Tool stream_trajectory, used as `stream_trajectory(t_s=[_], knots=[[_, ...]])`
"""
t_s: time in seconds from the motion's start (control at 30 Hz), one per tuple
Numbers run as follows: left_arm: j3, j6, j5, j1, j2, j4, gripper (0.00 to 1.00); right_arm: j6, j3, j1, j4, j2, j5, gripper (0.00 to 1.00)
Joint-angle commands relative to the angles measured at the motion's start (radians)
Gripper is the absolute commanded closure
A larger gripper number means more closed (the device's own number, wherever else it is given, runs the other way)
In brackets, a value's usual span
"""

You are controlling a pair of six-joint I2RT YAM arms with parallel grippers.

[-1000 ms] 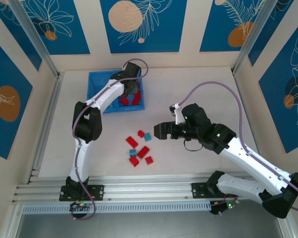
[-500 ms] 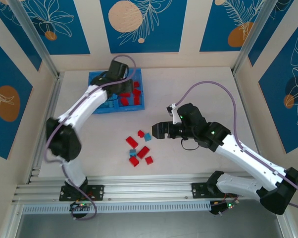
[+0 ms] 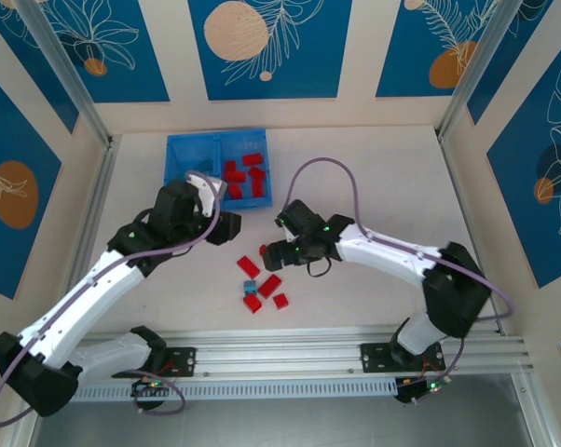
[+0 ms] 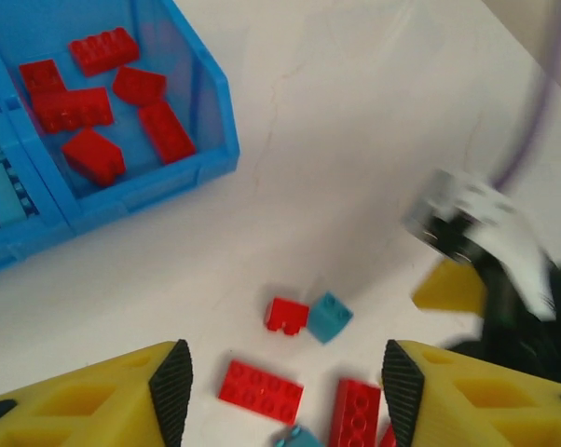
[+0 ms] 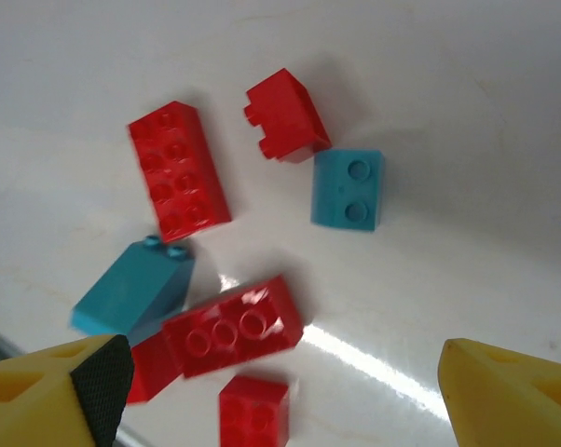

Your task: Sort the legos into containers by color

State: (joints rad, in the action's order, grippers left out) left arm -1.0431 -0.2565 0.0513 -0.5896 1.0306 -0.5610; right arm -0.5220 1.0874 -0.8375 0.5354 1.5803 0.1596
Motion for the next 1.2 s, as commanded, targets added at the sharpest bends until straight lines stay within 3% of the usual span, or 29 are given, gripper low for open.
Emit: stream_trajectory(t_s=[0.0, 0.2, 0.37, 0.53, 0.77, 0.9, 1.17], knots=[[0.012, 0.117, 0.076, 0.0, -0.07, -0.06, 0.37, 0.042, 0.069, -0.003, -0.032, 0.09, 0.05, 0.14], [0.019, 0.207, 0.151, -0.001, -0.101, -0.123, 0.19, 0.029, 0.162, -0.008, -0.012, 0.276, 0.111, 0.22], [0.029, 0.267, 0.249, -0.001, -0.144, -0.112, 0.0, -0.004, 0.139, -0.009, -0.039, 0.312, 0.116, 0.39], [0.054, 0.352, 0.325, -0.001, -0.202, -0.11, 0.0, -0.027, 0.12, -0.009, -0.034, 0.298, 0.119, 0.64], [0.094, 0.377, 0.329, -0.001, -0.282, -0.065, 0.0, -0.056, 0.105, -0.023, -0.044, 0.134, 0.159, 0.74], [0.122, 0.34, 0.196, -0.002, -0.344, -0.017, 0.0, -0.047, 0.155, -0.05, -0.031, 0.03, 0.224, 0.75], [0.209, 0.196, -0.384, -0.001, -0.526, 0.058, 0.0, 0.141, 0.371, -0.153, -0.111, 0.026, 0.327, 0.74]])
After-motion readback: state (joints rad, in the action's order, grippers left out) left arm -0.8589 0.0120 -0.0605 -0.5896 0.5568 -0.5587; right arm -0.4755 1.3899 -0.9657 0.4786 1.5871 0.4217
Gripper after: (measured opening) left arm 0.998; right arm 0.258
